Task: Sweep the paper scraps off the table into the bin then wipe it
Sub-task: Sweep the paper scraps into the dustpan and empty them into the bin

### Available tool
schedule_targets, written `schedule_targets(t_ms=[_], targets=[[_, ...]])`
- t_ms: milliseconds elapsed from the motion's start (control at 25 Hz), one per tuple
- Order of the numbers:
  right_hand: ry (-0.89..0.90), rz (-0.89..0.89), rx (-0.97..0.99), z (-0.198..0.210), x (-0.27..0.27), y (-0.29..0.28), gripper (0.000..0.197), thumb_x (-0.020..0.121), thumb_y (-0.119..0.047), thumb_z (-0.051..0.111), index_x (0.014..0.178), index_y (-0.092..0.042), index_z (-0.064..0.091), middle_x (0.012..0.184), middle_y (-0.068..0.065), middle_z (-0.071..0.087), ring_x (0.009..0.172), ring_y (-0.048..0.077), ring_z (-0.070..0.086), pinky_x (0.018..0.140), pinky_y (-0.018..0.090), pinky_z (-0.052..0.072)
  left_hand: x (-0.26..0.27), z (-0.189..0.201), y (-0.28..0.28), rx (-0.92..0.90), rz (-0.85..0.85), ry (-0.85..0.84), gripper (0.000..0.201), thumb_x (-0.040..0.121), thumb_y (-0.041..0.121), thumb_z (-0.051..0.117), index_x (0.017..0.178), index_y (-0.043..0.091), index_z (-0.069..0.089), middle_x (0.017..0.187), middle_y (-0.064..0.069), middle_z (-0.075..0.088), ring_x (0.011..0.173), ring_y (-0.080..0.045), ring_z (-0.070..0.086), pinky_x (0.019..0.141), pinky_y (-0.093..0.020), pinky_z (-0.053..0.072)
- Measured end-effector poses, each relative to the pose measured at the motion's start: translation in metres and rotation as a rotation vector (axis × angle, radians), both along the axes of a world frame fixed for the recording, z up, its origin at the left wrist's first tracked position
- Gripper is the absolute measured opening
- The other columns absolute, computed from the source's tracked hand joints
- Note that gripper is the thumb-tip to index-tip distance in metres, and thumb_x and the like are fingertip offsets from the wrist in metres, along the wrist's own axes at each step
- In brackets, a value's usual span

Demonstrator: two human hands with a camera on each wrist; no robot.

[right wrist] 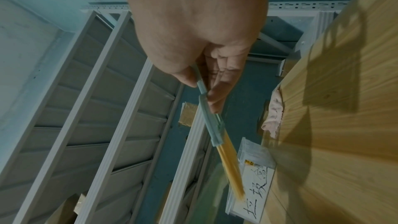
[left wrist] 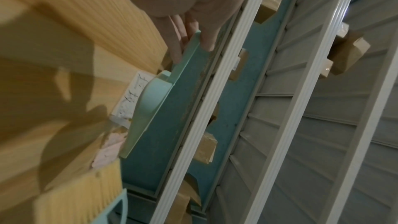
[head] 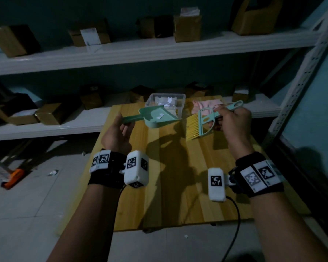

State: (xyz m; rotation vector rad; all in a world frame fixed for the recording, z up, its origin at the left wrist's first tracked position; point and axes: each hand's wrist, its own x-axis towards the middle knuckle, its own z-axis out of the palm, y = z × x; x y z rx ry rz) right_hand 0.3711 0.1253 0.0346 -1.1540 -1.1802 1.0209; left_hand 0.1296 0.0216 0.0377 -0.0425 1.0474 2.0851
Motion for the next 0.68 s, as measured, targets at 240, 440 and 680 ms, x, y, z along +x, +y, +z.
schedule_targets(t_ms=[240, 440, 680], targets=[[0.021, -0.002, -0.021, 0.0, 0.005, 0.005, 0.022, 0.096, -0.022, 0.06, 0.112, -0.007, 0.065, 0.094, 0.007, 0.074, 0.077, 0.015, 0.074, 0.07, 0.037, 0.063, 0.008, 0.008, 0.031, 0.094, -0.094, 0.042, 0.066, 0.093, 0.023, 0.065, 0.147, -0.002, 0.037, 0.146, -0.02, 0.042, 0.116, -0.028, 0.061, 0.067, -0.027, 0.06], [0.009, -0.007, -0.022, 0.004, 0.013, 0.007, 0.023, 0.097, -0.022, 0.058, 0.113, -0.006, 0.063, 0.095, 0.007, 0.072, 0.076, 0.014, 0.074, 0.064, 0.029, 0.061, 0.007, 0.024, 0.053, 0.016, -0.12, 0.091, 0.055, 0.098, 0.036, 0.056, 0.142, 0.006, 0.045, 0.143, -0.008, 0.053, 0.121, -0.017, 0.061, 0.086, -0.023, 0.057], [-0.048, -0.006, -0.001, 0.005, 0.019, 0.008, 0.025, 0.098, -0.026, 0.056, 0.114, -0.008, 0.063, 0.096, 0.005, 0.073, 0.076, 0.011, 0.073, 0.063, 0.026, 0.061, 0.019, 0.064, 0.08, -0.075, 0.156, 0.396, 0.025, 0.078, 0.02, 0.082, 0.09, 0.01, 0.062, 0.091, -0.014, 0.072, 0.084, -0.022, 0.073, 0.071, -0.031, 0.062]])
